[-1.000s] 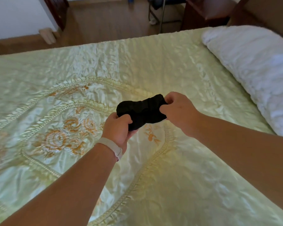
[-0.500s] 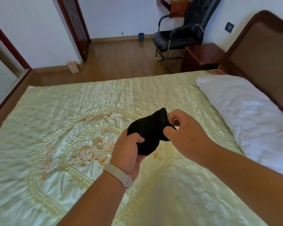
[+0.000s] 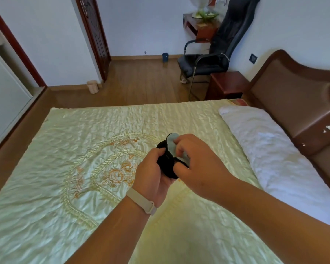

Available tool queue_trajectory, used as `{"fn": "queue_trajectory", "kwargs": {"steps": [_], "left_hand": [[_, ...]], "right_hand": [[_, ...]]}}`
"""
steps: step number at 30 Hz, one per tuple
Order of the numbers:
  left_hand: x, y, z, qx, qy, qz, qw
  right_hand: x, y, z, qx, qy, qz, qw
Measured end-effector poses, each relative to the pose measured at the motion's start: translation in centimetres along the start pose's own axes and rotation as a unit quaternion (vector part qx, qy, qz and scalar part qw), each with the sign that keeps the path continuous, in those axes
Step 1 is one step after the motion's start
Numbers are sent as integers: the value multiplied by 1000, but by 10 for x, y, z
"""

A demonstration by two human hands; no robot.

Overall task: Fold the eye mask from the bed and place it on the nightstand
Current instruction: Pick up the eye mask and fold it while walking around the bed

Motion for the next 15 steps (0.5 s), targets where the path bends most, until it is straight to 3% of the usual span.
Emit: {"fn": "queue_trajectory", "kwargs": {"steps": [3,7,15], "left_hand": [[13,9,-26,-22,-4,-1,1000],[15,17,-52,5,-7,11,1000],[-2,47,-86,21,12,81,996]], "right_hand": [[-27,-14,-12,1,-48,-58,997],[-48,-32,-29,-23,-121,-78,989],[-23,-84,-55,-49,-204,-75,975]]}}
Point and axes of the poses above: each hand's wrist, its own z-axis towards the middle knuckle, its own y-axis out of the palm, x = y × z, the point moved 3 cm from there along z, towards the middle knuckle, and after that the axes turned 14 degrees about -z, right-handed, at the moved point
